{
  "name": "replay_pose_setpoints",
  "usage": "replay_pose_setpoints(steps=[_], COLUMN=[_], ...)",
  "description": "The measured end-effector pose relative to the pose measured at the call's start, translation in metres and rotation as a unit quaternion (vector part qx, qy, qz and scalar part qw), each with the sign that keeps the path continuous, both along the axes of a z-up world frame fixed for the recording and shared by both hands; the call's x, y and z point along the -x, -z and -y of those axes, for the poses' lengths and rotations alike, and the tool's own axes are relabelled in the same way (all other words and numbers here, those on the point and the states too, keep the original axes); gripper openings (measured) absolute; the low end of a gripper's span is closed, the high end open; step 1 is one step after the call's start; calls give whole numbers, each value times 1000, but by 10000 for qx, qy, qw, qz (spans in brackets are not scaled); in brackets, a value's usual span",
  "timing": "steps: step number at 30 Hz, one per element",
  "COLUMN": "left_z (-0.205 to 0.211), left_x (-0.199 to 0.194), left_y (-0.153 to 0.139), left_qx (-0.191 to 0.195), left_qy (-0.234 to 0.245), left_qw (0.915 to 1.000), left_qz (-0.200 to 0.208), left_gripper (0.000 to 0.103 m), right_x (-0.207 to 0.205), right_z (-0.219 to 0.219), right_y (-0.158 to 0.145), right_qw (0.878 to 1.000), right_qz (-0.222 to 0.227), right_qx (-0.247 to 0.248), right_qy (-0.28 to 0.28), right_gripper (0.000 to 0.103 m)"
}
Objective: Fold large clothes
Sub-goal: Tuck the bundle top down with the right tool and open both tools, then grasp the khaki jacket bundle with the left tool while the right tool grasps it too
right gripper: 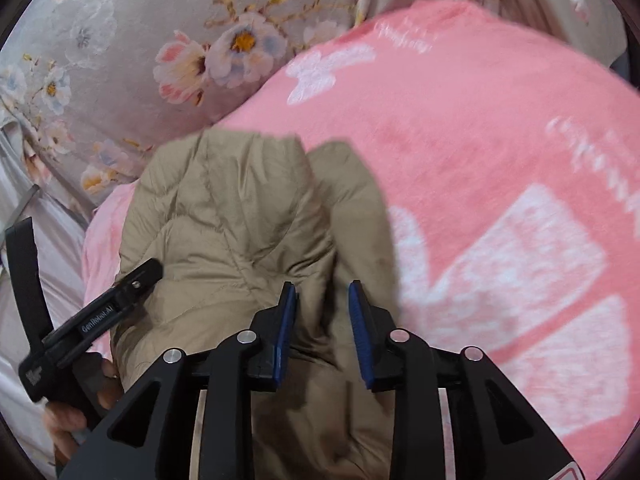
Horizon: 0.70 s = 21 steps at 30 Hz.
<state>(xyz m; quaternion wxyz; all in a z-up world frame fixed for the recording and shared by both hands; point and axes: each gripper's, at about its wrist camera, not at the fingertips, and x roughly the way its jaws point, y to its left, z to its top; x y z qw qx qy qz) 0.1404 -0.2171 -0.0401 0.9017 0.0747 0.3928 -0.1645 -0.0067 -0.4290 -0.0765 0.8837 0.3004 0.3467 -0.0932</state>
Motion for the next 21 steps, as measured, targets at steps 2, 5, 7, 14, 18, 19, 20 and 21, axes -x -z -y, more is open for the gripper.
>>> replay_pose_setpoints(steps=[2, 5, 7, 14, 18, 19, 20, 21], left_z=[-5, 2, 14, 51, 55, 56, 57, 59], left_x=[-6, -23, -43, -90, -96, -97, -98, -97], left_y=[-21, -49, -56, -14, 5, 10, 14, 17], left_qx=[60, 83, 94, -236, -242, -257, -277, -312], left_qy=[-103, -246, -300, -464, -489, -497, -506, -509], left_qw=[9999, 9991, 9990, 9985, 9981, 9980, 9979, 9978], left_qz=[81, 324, 317, -182, -297, -306, -300, -283], left_gripper=[98, 98, 98, 98, 98, 98, 98, 98], right_x=[6, -17, -45, -137, -138, -140, -139, -140], right_z=[4, 2, 0, 8, 21, 24, 24, 24], right_y=[-26, -59, -66, -6, 16, 20, 23, 25], right_qw=[9984, 9955, 9948, 9974, 9994, 9995, 9995, 9996], right_qz=[118, 407, 505, -322, -239, -224, -211, -206], right_qx=[514, 855, 875, 590, 48, -39, -76, -89], right_qy=[222, 19, -151, -258, -228, -216, -206, -197], right_gripper=[30, 29, 28, 26, 22, 22, 21, 21])
